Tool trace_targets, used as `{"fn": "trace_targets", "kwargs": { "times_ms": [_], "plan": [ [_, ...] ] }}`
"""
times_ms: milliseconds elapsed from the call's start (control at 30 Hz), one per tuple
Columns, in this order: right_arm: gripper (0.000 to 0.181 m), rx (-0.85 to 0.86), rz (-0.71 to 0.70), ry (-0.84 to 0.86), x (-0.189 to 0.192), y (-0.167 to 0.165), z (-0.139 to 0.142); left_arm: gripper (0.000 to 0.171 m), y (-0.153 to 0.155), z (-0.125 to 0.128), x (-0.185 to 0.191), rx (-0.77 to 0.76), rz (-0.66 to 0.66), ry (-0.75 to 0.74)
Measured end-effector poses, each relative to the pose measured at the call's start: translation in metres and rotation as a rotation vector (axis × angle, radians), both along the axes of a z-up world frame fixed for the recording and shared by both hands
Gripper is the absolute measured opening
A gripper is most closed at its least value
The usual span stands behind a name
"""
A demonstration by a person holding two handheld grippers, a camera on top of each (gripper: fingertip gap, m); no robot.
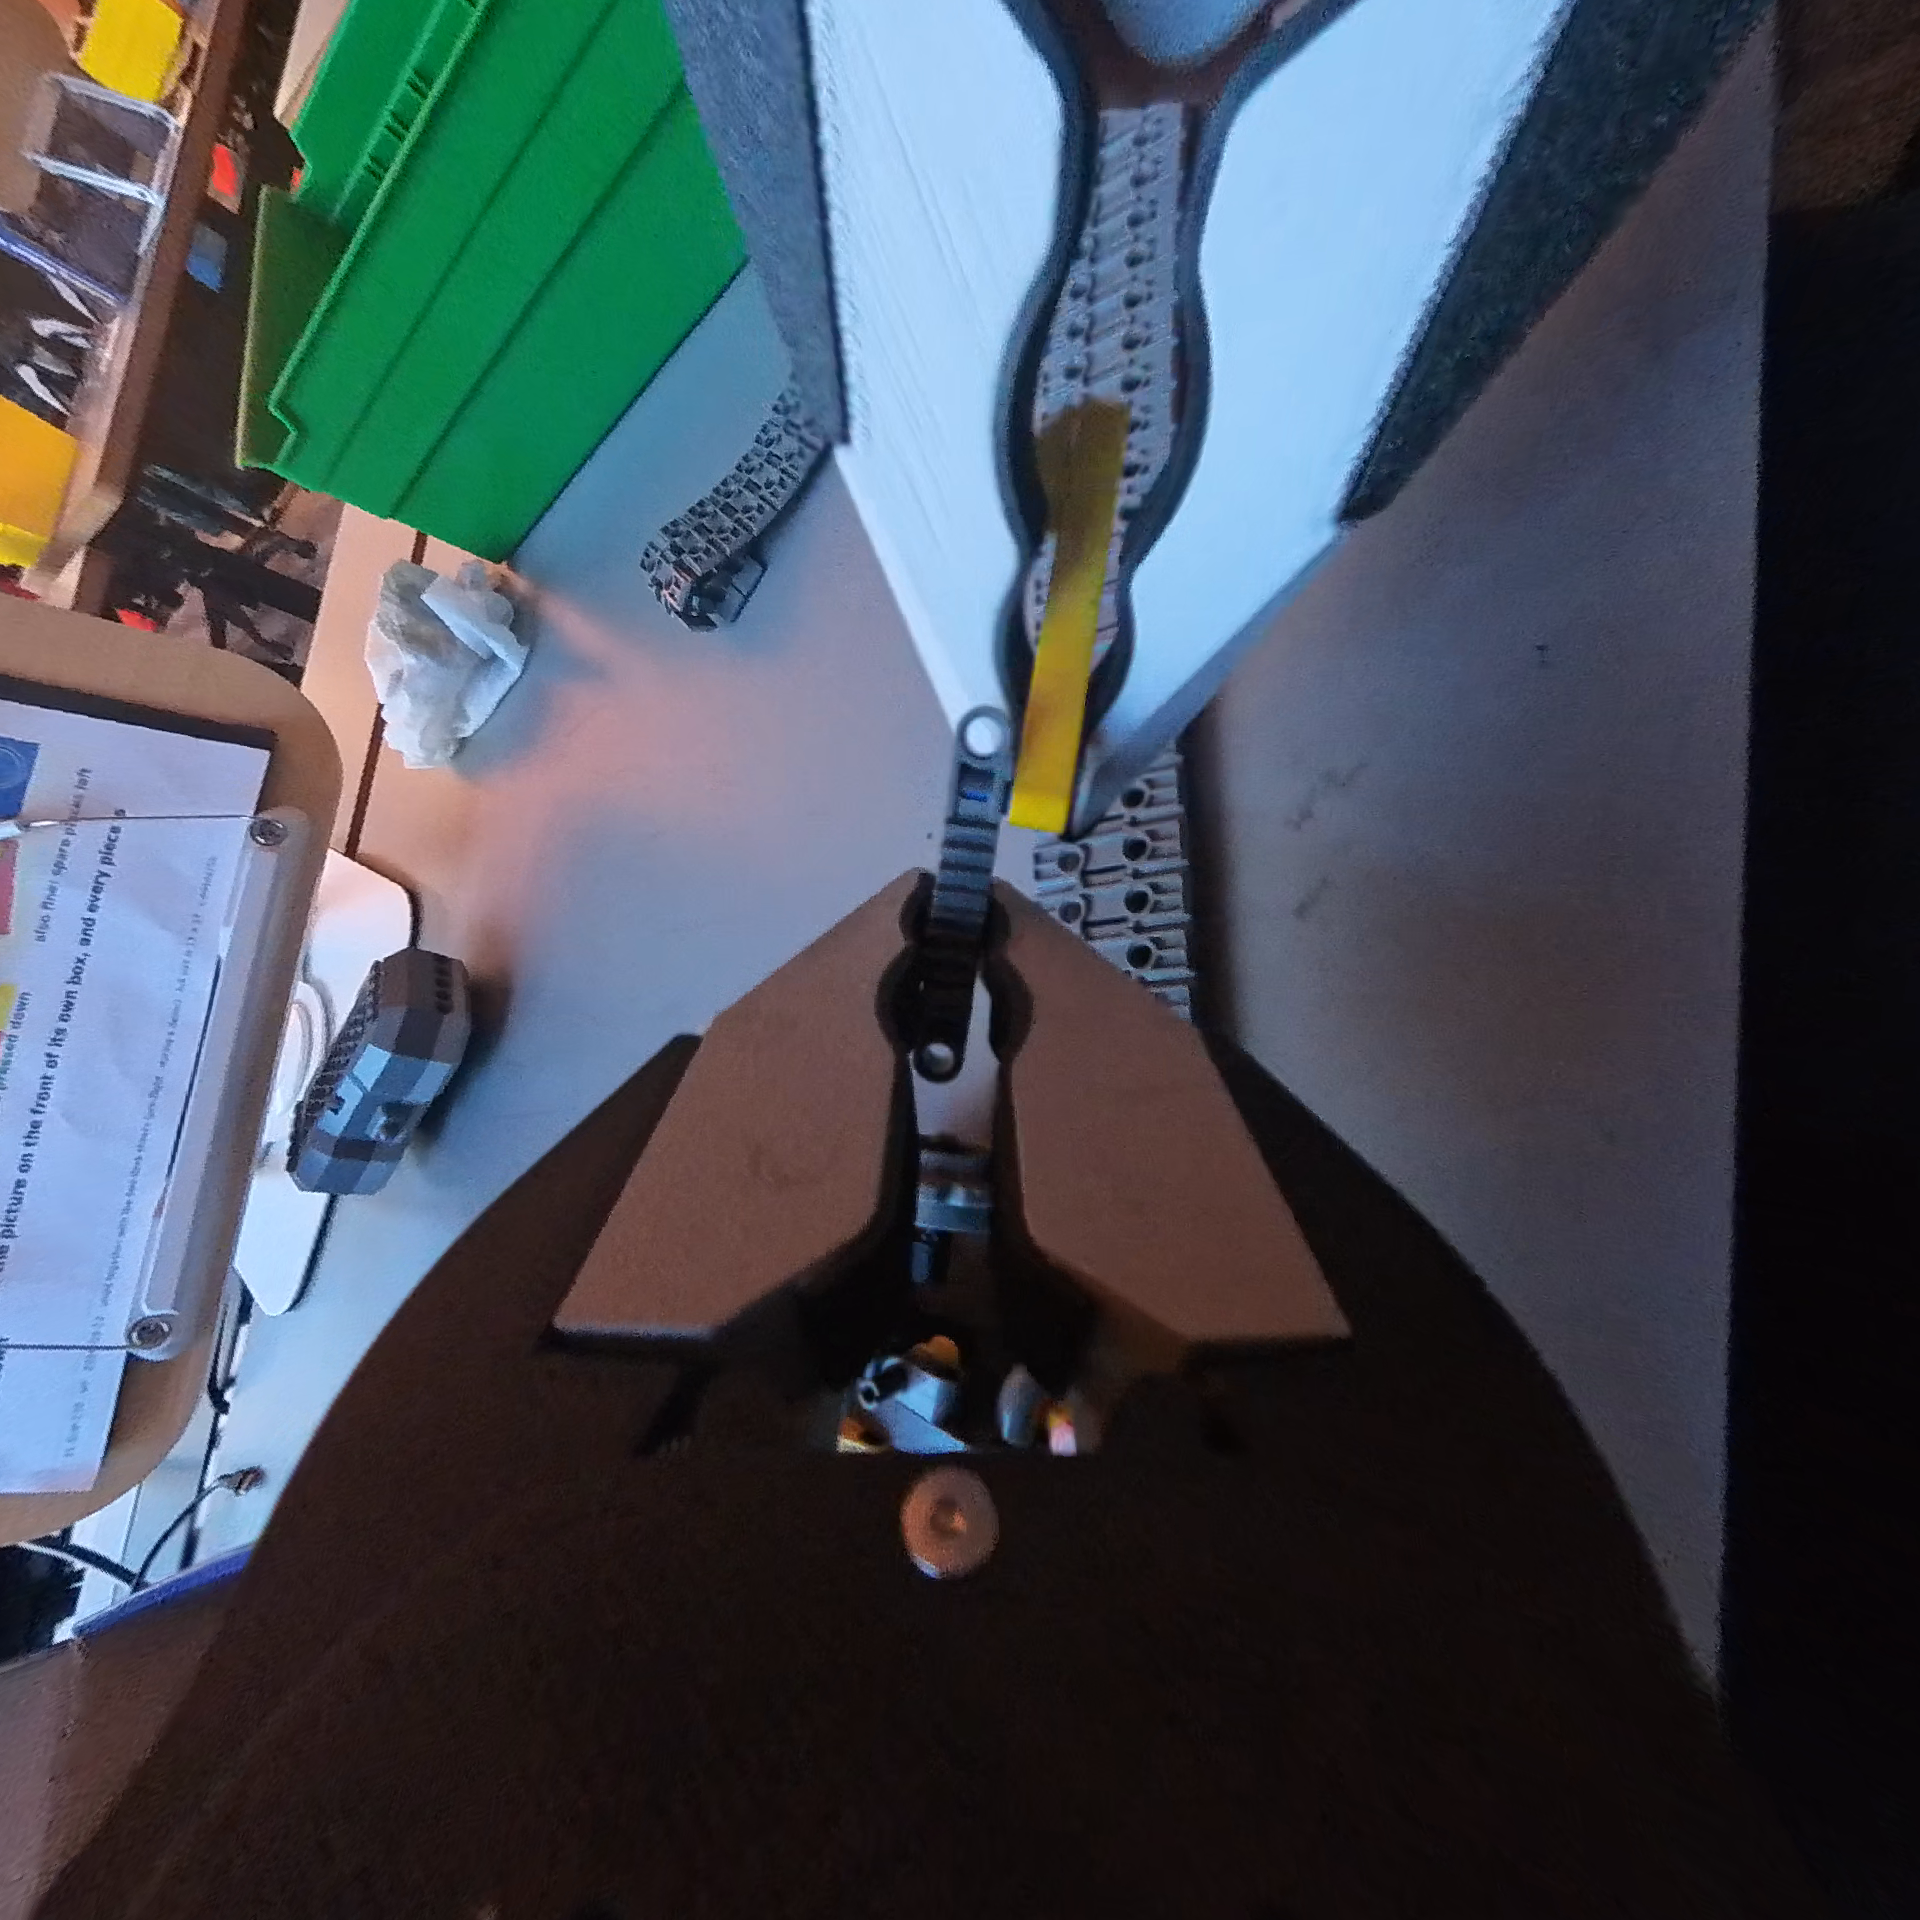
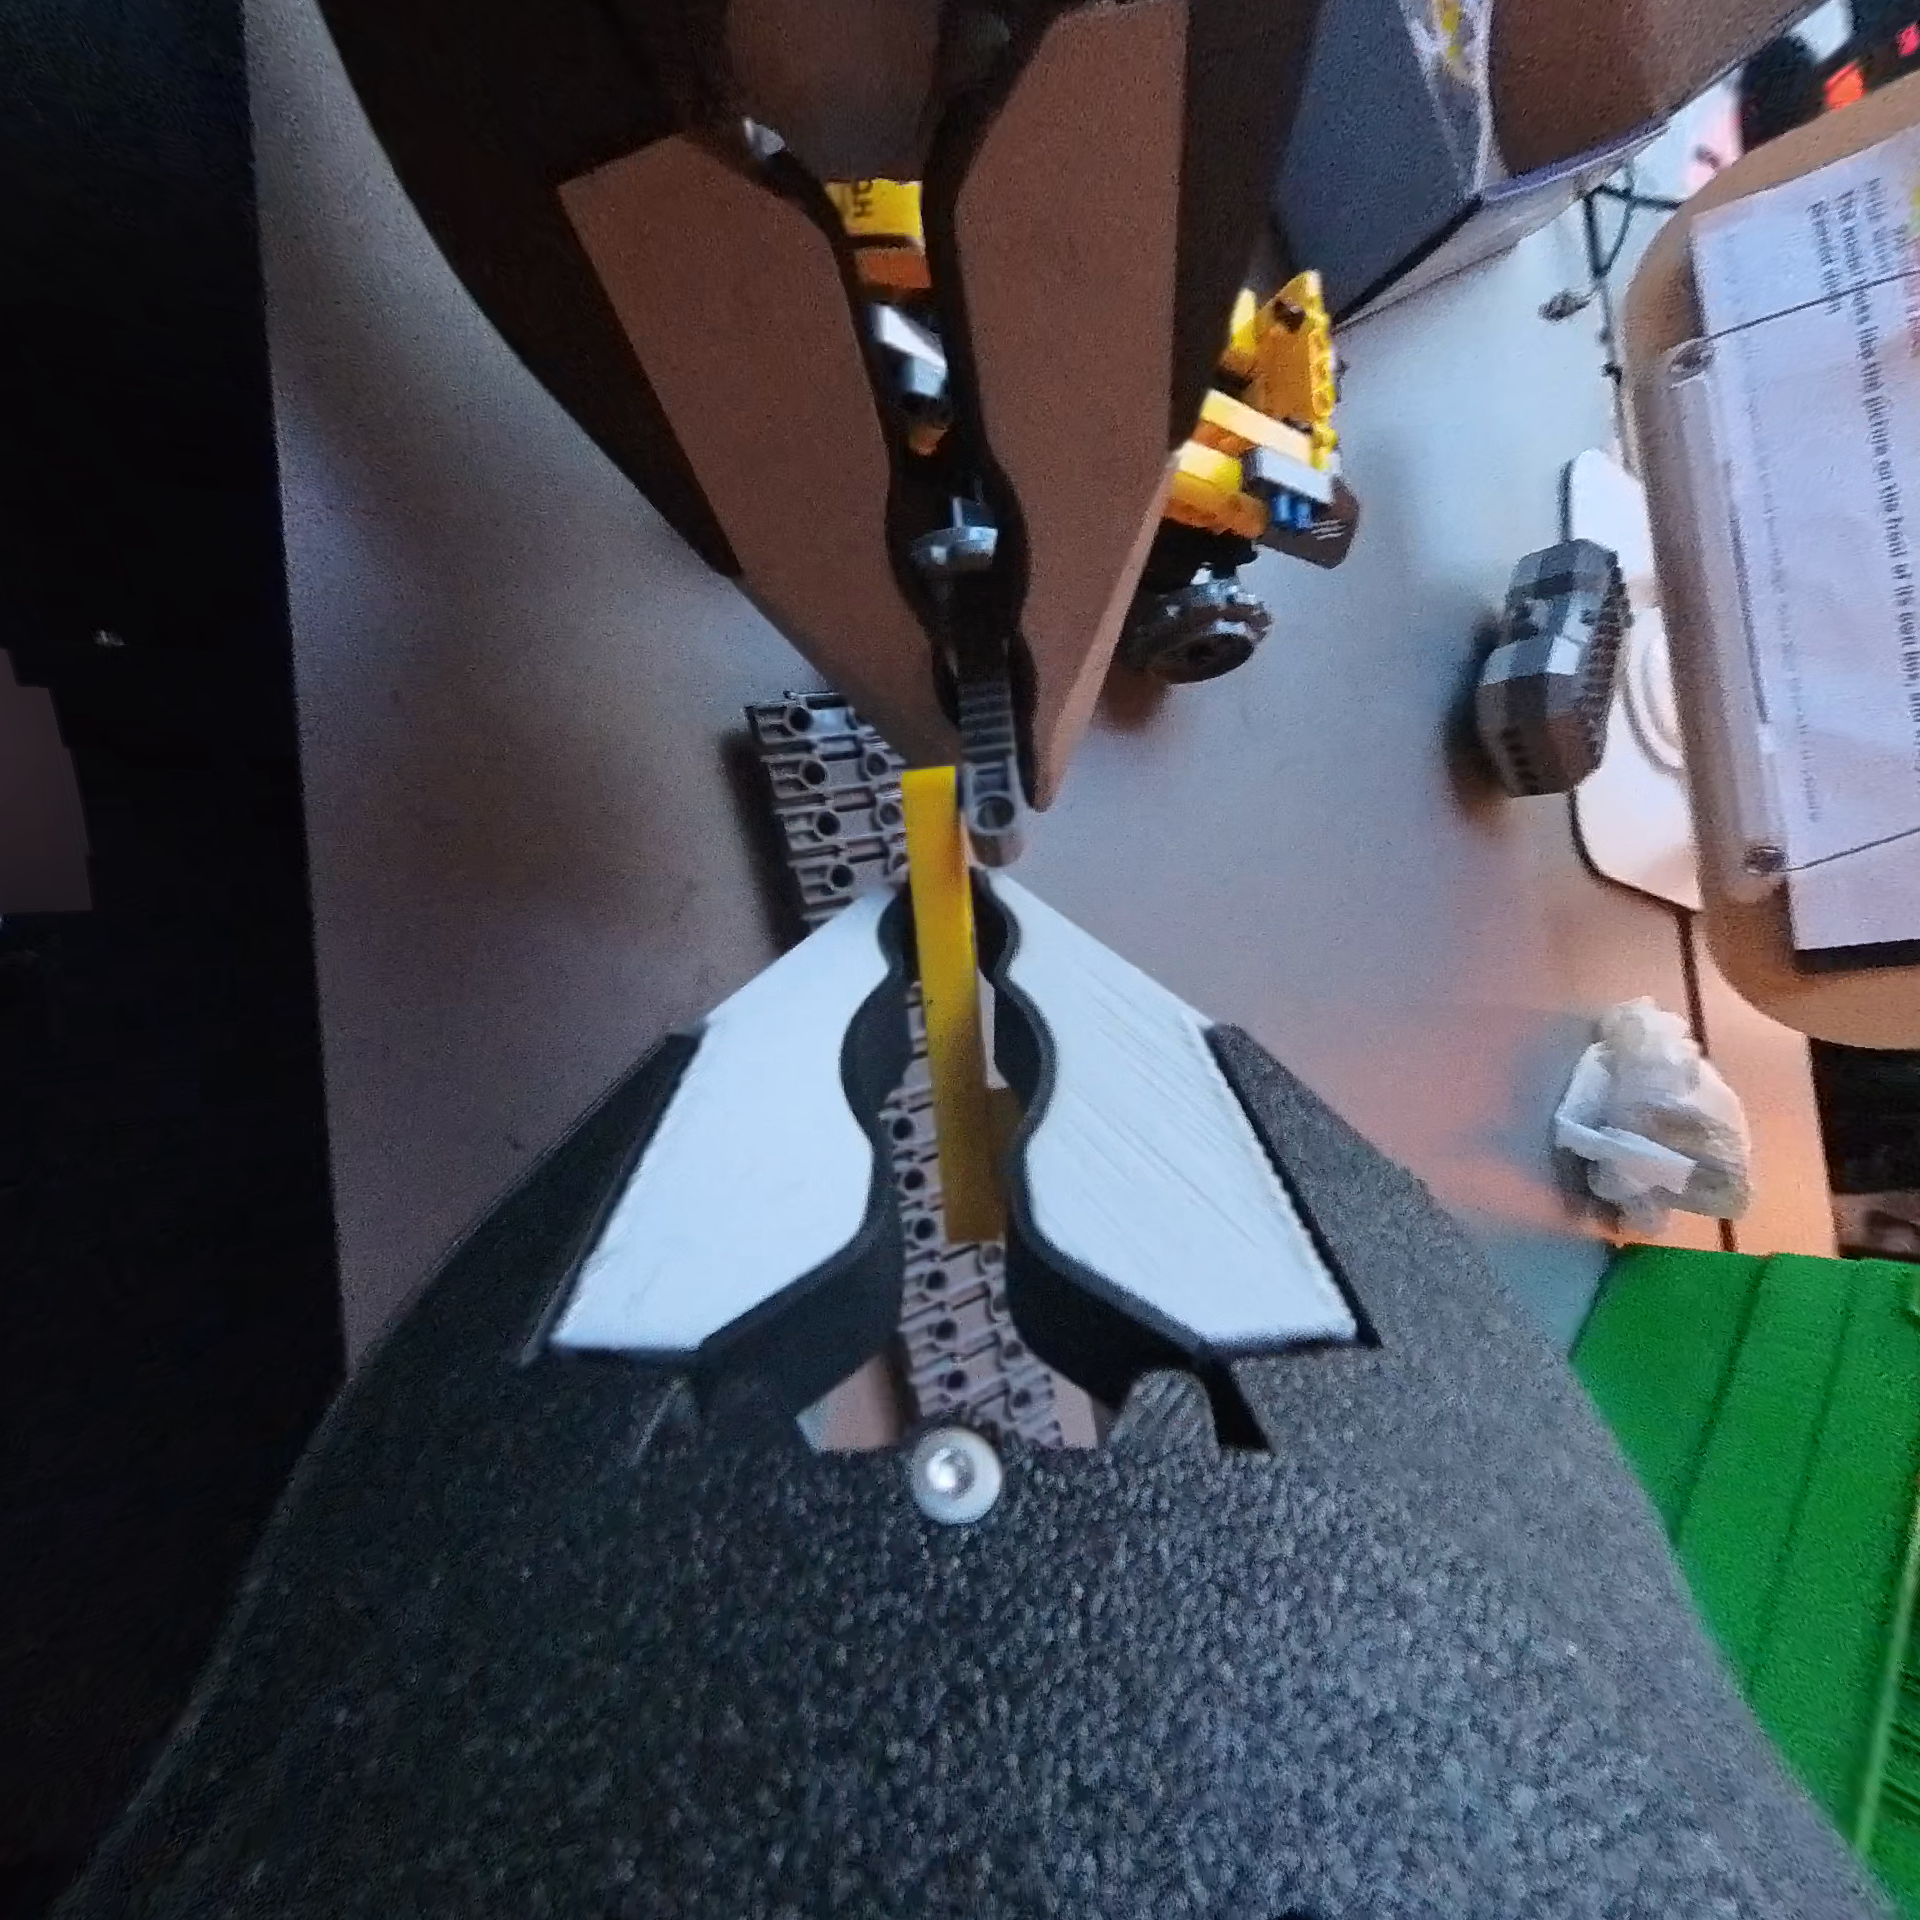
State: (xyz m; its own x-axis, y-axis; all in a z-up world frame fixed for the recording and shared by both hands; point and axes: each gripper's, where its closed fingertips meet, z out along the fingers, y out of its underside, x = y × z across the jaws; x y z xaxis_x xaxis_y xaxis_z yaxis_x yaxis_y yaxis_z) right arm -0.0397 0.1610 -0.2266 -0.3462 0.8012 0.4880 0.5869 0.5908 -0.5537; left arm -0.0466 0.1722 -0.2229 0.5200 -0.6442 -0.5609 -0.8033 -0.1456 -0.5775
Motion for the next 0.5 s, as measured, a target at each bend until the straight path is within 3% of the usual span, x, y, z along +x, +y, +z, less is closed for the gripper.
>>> {"fn": "trace_targets", "kwargs": {
  "times_ms": [167,267,500],
  "plan": [
    [0.003,-0.113,-0.024,-0.042,0.000,-0.007,-0.012,0.018,-0.010,0.001,0.010,-0.010,-0.037,-0.110],
    [0.003,-0.158,-0.008,-0.044,-0.001,-0.014,-0.009,0.007,-0.011,0.005,0.007,0.020,-0.037,-0.092],
    [0.003,-0.126,0.018,-0.012,-0.002,-0.012,-0.003,0.006,-0.010,0.008,0.004,-0.003,-0.010,-0.134]
  ]
}}
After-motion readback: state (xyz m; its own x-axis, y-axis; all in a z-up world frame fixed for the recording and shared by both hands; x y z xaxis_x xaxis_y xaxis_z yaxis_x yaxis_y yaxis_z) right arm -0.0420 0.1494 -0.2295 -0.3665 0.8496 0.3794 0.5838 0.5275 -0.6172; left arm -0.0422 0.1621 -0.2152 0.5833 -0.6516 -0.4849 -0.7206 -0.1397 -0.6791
